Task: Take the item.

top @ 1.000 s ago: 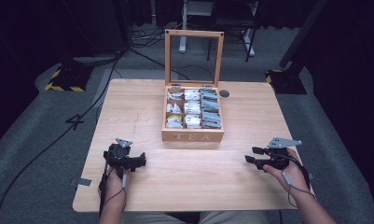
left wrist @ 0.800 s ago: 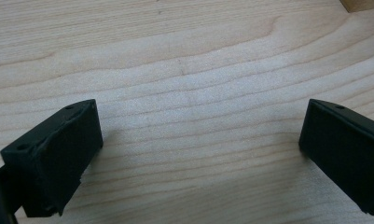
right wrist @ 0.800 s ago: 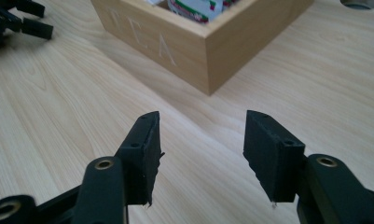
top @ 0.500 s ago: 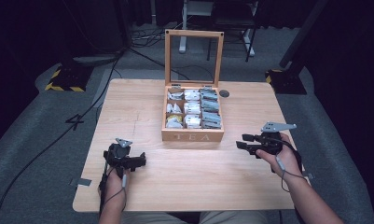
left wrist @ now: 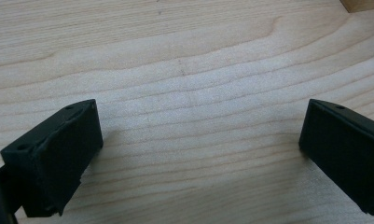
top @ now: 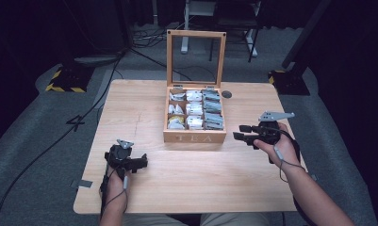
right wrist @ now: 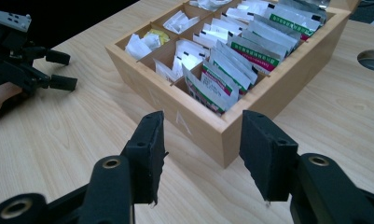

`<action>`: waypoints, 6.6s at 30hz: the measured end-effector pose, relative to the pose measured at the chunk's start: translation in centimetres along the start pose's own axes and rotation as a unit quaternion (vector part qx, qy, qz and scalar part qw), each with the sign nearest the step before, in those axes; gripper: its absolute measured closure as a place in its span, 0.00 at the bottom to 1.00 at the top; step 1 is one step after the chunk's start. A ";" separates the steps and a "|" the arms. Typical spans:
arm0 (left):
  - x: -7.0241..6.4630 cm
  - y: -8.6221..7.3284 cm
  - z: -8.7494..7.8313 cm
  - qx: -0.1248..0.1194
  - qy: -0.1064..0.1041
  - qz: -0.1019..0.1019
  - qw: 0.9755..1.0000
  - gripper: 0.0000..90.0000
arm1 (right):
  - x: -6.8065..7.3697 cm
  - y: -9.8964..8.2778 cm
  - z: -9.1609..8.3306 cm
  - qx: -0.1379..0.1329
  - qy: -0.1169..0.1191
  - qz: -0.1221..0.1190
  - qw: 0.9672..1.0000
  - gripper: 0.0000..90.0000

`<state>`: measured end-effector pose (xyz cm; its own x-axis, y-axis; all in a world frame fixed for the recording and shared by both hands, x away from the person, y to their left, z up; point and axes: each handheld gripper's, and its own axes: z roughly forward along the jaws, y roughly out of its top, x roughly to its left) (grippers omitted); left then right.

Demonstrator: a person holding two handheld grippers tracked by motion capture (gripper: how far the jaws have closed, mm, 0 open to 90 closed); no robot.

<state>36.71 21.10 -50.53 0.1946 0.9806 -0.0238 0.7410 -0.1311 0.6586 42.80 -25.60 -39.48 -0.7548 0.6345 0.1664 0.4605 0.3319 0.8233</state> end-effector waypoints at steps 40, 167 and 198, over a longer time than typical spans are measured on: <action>0.1 0.0 0.0 0.000 -0.001 0.001 1.000 0.00 | 1.3 7.4 10.2 0.043 0.037 -0.007 0.998 0.73; 0.0 0.0 0.0 0.000 0.000 0.000 1.000 0.00 | 2.1 8.8 -0.7 -0.011 0.010 -0.053 0.999 1.00; 0.0 0.0 0.0 0.000 0.001 -0.001 1.000 0.00 | -4.3 2.8 -5.1 0.015 -0.081 0.004 0.997 1.00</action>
<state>36.68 21.11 -50.53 0.1921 0.9811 -0.0237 0.7414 -0.1293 0.6585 44.94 -30.92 -35.15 -0.6670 0.7407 0.0806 0.4811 0.3456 0.8057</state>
